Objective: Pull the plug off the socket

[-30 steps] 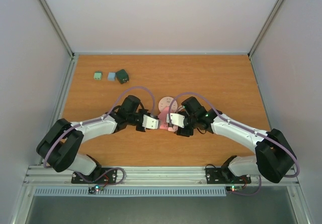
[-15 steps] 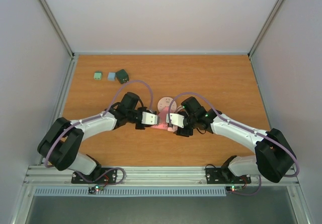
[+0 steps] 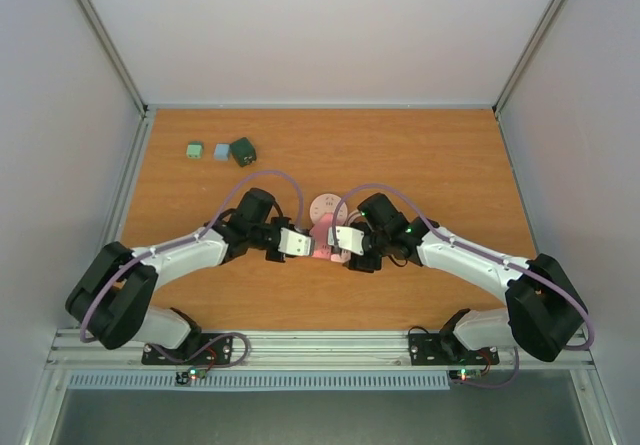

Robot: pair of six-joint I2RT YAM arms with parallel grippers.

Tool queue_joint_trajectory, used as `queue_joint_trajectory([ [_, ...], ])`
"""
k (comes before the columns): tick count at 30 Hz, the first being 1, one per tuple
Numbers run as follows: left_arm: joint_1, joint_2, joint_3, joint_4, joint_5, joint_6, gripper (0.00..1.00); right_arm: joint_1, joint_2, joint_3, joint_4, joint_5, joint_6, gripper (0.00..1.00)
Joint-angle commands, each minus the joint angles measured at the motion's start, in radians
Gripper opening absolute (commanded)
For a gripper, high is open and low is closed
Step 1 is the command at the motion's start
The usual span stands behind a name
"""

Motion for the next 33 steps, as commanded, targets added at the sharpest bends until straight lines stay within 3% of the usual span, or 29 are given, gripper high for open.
queue_joint_trajectory([
  [1, -0.047, -0.079, -0.054, 0.112, 0.083, 0.079, 0.13, 0.001, 0.049, -0.036, 0.017, 0.060, 0.043, 0.22],
  [7, -0.046, -0.093, -0.039, 0.054, 0.105, 0.087, 0.13, 0.002, 0.054, -0.038, 0.020, 0.071, 0.051, 0.21],
  [14, -0.007, -0.061, 0.033, -0.027, 0.210, -0.072, 0.13, 0.001, 0.055, -0.031, 0.013, 0.068, 0.050, 0.22],
  [23, 0.193, -0.048, 0.102, -0.068, 0.244, -0.268, 0.14, 0.001, 0.046, -0.005, -0.009, 0.043, 0.044, 0.26],
  [29, 0.343, 0.057, 0.234, -0.025, 0.238, -0.614, 0.16, 0.002, 0.045, 0.010, -0.021, 0.033, 0.051, 0.37],
  [33, 0.445, 0.102, 0.255, 0.028, 0.250, -0.861, 0.16, 0.001, 0.042, 0.025, -0.031, 0.031, 0.067, 0.54],
])
